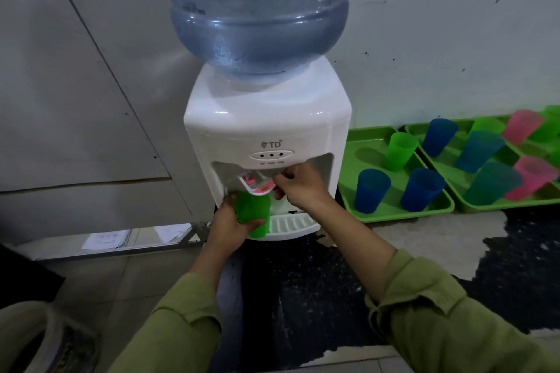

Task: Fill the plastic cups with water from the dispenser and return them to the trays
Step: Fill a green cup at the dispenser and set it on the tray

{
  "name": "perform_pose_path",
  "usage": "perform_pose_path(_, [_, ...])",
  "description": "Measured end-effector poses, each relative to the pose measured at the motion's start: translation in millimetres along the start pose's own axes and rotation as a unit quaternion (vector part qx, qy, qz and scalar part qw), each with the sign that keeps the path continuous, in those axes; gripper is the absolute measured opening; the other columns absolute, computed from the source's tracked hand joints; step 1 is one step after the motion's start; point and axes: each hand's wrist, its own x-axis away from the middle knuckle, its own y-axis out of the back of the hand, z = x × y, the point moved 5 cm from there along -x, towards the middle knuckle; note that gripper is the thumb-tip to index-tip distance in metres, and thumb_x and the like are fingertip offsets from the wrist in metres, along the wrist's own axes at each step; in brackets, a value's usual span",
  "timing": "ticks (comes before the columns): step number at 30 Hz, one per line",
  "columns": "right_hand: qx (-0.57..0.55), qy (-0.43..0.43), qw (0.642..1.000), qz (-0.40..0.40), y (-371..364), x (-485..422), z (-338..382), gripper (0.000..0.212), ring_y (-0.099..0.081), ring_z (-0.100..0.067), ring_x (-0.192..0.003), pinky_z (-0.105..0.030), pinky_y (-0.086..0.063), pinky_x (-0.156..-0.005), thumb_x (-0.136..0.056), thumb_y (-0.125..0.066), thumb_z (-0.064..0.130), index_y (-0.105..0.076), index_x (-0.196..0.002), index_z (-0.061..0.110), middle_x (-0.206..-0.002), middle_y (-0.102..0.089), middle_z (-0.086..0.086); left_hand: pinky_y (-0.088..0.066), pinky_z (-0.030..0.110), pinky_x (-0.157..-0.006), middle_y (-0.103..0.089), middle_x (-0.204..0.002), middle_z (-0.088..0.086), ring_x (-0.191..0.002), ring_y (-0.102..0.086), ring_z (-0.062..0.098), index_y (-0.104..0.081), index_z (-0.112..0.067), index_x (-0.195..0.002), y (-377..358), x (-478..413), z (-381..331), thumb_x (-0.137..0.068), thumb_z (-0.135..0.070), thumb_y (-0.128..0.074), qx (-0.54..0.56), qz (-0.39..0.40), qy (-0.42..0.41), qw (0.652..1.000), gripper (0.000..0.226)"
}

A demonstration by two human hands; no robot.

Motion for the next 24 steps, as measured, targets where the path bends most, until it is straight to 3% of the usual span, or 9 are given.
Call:
perform_pose_path(3, [-0.021,-0.003,1.000,0.001,-0.8,1.8,-1.5,0.029,-0.046,0.004,-0.032,-0.020,-0.037,-0.050,-0.089,-0.054,0.020,-0.063,-0.062,0.015,-0.062,-0.067,-0.004,-0.046,0.033,-0.092,-0.061,-0.121,0.011,-0.110,-0.058,0.027,-0.046,-0.010,-0.125,0.3,0.9,-0.3,-0.059,-0.019,-0.087,0.006,0.002,0.000,1.000,0.078])
perform_pose_path(7, [-0.029,-0.010,1.000,-0.005,0.8,5.9,-3.4,0.027,-0.046,0.002,-0.032,-0.017,-0.039,-0.040,-0.091,-0.052,0.025,-0.067,-0.074,0.009,-0.062,-0.067,-0.003,-0.047,0.036,-0.093,-0.061,-0.121,0.010,-0.110,-0.058,0.027,-0.047,-0.011,-0.124,0.6,1.2,1.4,-0.059,-0.023,-0.088,-0.001,-0.001,0.005,1.000,0.079])
perform_pose_path(10, [-0.015,0.005,0.999,-0.034,5.3,10.0,-9.5,0.029,-0.055,-0.009,-0.048,-0.025,-0.047,-0.052,-0.091,-0.051,0.025,-0.066,-0.080,0.003,-0.072,-0.068,-0.010,-0.047,0.035,-0.093,-0.061,-0.121,0.009,-0.110,-0.058,0.026,-0.046,-0.013,-0.125,0.3,1.1,3.1,-0.059,-0.025,-0.088,-0.004,0.004,0.008,1.000,0.079])
perform_pose_path(12, [0.022,0.023,0.997,-0.072,10.7,14.1,-17.5,0.030,-0.060,-0.021,-0.061,-0.033,-0.047,-0.060,-0.092,-0.051,0.028,-0.063,-0.078,0.003,-0.075,-0.068,-0.012,-0.048,0.036,-0.093,-0.061,-0.120,0.008,-0.108,-0.059,0.025,-0.047,-0.014,-0.124,0.5,0.6,4.9,-0.059,-0.027,-0.087,-0.010,0.008,0.012,1.000,0.078])
perform_pose_path(18, [0.053,-0.006,0.972,-0.227,33.5,22.2,-58.5,0.021,-0.051,-0.020,-0.069,-0.028,-0.035,-0.059,-0.085,-0.064,0.027,-0.052,-0.080,0.011,-0.074,-0.055,-0.003,-0.050,0.042,-0.093,-0.063,-0.117,0.010,-0.106,-0.060,0.026,-0.049,-0.011,-0.122,0.1,0.7,7.4,-0.057,-0.026,-0.089,-0.001,0.009,0.016,1.000,0.078])
perform_pose_path(21, [0.032,-0.017,0.959,-0.282,43.1,19.2,-72.5,0.030,-0.050,-0.026,-0.087,-0.028,-0.034,-0.069,-0.080,-0.070,0.023,-0.049,-0.093,0.006,-0.092,-0.053,-0.011,-0.050,0.043,-0.093,-0.062,-0.117,0.010,-0.107,-0.060,0.026,-0.048,-0.013,-0.122,0.0,0.2,9.0,-0.057,-0.027,-0.089,0.002,0.012,0.020,1.000,0.078])
perform_pose_path(24, [0.028,-0.018,0.958,-0.286,50.1,10.4,-74.2,0.050,-0.046,-0.030,-0.106,-0.027,-0.035,-0.083,-0.080,-0.071,0.023,-0.045,-0.114,-0.002,-0.116,-0.048,-0.019,-0.050,0.044,-0.093,-0.062,-0.117,0.009,-0.107,-0.060,0.026,-0.048,-0.014,-0.121,-0.6,-0.5,9.5,-0.056,-0.026,-0.089,0.009,0.013,0.018,1.000,0.077])
